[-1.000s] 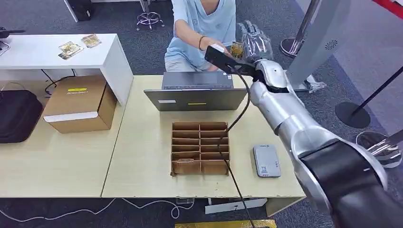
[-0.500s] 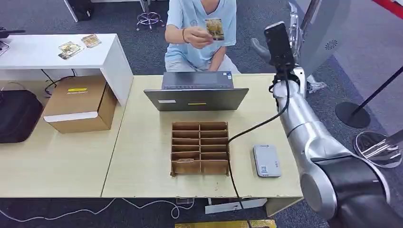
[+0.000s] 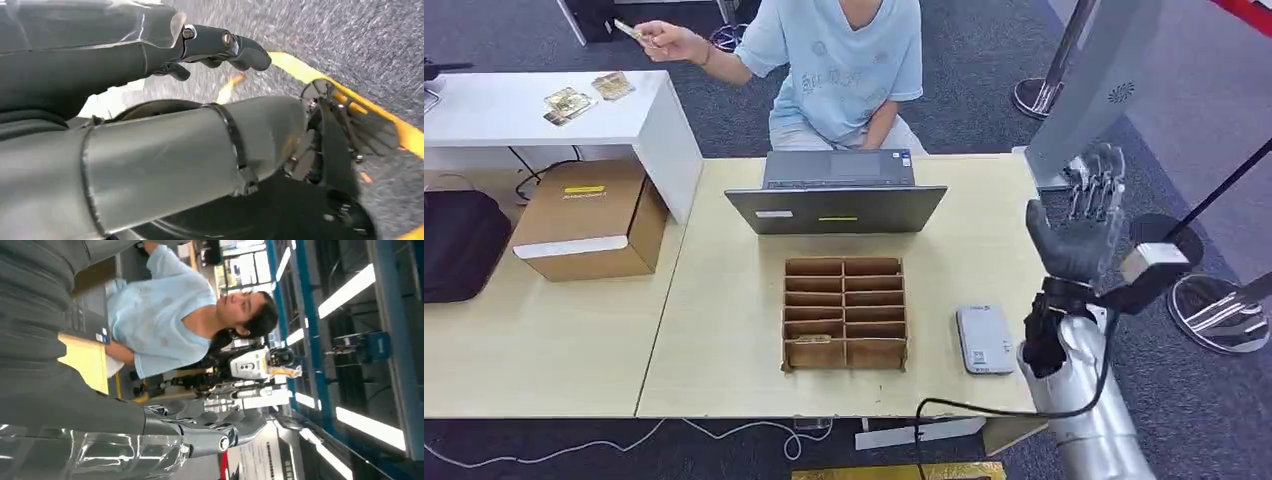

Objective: Pass the card to the sensor for recognition and then transmit it.

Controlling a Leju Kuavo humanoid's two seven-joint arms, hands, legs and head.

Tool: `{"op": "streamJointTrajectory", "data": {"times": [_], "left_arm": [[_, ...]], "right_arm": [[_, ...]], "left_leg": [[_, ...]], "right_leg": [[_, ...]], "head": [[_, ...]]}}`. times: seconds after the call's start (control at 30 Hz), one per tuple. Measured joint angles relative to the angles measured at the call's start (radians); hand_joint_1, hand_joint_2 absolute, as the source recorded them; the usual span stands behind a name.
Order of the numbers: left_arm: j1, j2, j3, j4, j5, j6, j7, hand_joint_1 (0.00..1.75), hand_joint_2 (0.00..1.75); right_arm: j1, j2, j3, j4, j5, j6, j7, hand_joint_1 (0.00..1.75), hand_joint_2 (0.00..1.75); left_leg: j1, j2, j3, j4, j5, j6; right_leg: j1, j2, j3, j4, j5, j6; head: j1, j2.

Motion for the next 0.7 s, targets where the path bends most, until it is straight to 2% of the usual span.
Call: {"op": "streamJointTrajectory", "data": {"times": [0.07, 0.13, 0.27, 0.37, 0.5, 0.6, 0.7], "left_arm": [[0.001, 0.000, -0.021, 0.000, -0.022, -0.026, 0.022, 0.00, 0.00], [0.001, 0.000, -0.040, 0.000, -0.034, -0.043, 0.029, 0.00, 0.00], [0.001, 0.000, -0.060, 0.000, -0.042, -0.053, 0.029, 0.00, 0.00], [0.001, 0.001, -0.079, 0.000, -0.074, -0.063, 0.037, 0.00, 0.00], [0.001, 0.001, -0.123, 0.000, -0.124, -0.081, 0.069, 0.00, 0.00], [0.002, 0.001, -0.127, 0.000, -0.090, -0.095, 0.053, 0.00, 0.00], [0.002, 0.005, -0.127, 0.000, -0.061, -0.109, 0.019, 0.00, 0.00]], "right_arm": [[0.112, 0.000, 0.000, -0.106, -0.029, 0.074, 0.002, 0.00, 1.75], [0.207, 0.005, 0.000, -0.190, -0.022, 0.104, 0.005, 0.00, 1.75], [0.352, 0.026, -0.003, -0.318, 0.013, 0.107, 0.011, 0.00, 1.75], [0.432, 0.063, -0.003, -0.371, 0.098, 0.070, 0.039, 0.00, 1.75], [0.480, 0.120, 0.030, -0.367, 0.377, -0.077, 0.092, 0.00, 1.75], [0.480, 0.134, 0.081, -0.331, 0.758, -0.312, 0.122, 0.00, 1.75], [0.479, 0.135, 0.129, -0.309, 1.053, -0.515, 0.160, 0.00, 1.75]], "left_leg": [[0.000, -0.001, 0.000, 0.000, 0.000, 0.000], [0.000, -0.001, -0.001, 0.000, 0.000, 0.000], [0.000, 0.000, 0.000, 0.000, -0.001, -0.001], [0.001, 0.000, 0.000, -0.001, -0.001, -0.001], [0.001, 0.001, 0.000, -0.001, -0.001, -0.001], [0.001, 0.001, 0.001, -0.001, -0.001, -0.002], [0.001, 0.001, 0.001, -0.001, -0.001, -0.002]], "right_leg": [[0.000, -0.001, 0.000, 0.000, -0.001, -0.001], [0.000, -0.001, 0.000, 0.000, -0.002, -0.001], [0.000, 0.000, 0.000, 0.000, -0.002, -0.001], [0.000, 0.000, 0.000, 0.000, -0.002, -0.001], [0.001, 0.002, 0.000, 0.001, -0.002, -0.001], [0.001, 0.002, 0.000, 0.001, -0.002, -0.001], [0.001, 0.001, 0.001, 0.001, -0.002, -0.002]], "head": [[0.000, 0.000], [0.000, 0.000], [0.000, 0.000], [0.000, 0.000], [0.000, 0.000], [0.000, 0.000], [0.000, 0.000]]}}
